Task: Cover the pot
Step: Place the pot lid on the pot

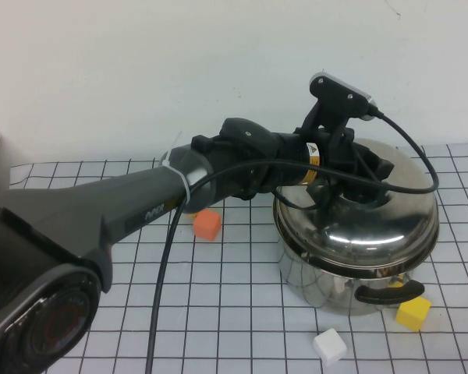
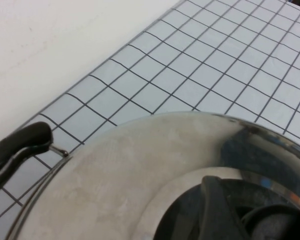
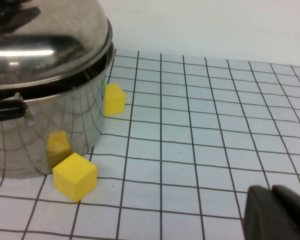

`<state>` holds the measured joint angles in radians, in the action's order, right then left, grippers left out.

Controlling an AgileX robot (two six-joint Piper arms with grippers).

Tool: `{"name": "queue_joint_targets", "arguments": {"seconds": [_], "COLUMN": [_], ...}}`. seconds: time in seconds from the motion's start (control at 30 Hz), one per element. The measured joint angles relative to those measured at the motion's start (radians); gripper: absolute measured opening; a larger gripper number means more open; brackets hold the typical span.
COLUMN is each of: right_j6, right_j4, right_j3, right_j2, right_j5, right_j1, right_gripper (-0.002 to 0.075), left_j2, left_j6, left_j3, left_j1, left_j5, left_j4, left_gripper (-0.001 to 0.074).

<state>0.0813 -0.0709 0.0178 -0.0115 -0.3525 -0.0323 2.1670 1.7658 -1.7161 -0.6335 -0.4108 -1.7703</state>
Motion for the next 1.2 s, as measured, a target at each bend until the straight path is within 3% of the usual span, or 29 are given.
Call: {"name": "queue_joint_targets", "arguments": {"seconds": [1.2], "right_j6": [0.0], "right_j4": [0.0], "right_j3": [0.0], "right_j2": [0.0], "right_j5": [0.0], "right_j1": [0.0], "right_gripper": [0.0011], "left_j2": [0.03], "left_j6": [0.021], "left_j3": [0.0], "left_j1": [0.0], "left_j5": [-0.01], "left_j4": [0.0], "left_gripper": [0.0319]}}
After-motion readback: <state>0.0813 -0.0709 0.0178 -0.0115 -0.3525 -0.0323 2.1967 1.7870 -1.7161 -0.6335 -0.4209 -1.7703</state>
